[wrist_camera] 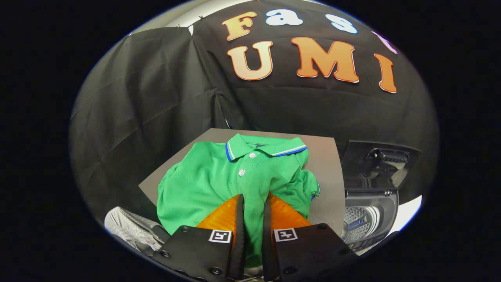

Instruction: Put the clothes into the washing machine and then close the washing machine lid.

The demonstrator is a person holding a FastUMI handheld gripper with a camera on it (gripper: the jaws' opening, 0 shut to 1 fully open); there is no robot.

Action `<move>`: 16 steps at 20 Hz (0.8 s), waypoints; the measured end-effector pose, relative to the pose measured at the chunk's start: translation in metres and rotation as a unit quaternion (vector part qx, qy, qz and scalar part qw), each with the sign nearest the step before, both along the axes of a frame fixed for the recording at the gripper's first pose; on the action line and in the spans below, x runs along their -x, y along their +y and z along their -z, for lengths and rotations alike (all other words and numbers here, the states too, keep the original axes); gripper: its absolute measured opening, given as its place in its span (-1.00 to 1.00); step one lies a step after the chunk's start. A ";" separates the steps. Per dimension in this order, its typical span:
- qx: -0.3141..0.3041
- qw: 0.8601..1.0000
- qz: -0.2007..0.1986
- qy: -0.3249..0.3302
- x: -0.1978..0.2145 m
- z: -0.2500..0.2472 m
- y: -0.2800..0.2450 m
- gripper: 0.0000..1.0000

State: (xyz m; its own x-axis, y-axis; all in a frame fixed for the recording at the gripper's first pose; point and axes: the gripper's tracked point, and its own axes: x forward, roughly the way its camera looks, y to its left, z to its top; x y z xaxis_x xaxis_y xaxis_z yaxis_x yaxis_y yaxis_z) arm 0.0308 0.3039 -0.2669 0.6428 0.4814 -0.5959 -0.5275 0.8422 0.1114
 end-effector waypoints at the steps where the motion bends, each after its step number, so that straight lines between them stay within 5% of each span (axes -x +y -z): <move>1: -0.004 1.000 0.005 0.002 0.000 -0.003 -0.002 -0.48; 9: -0.028 0.999 0.030 0.019 -0.007 -0.019 -0.018 -0.62; 16: -0.027 0.998 0.061 0.002 -0.032 -0.050 -0.098 -0.62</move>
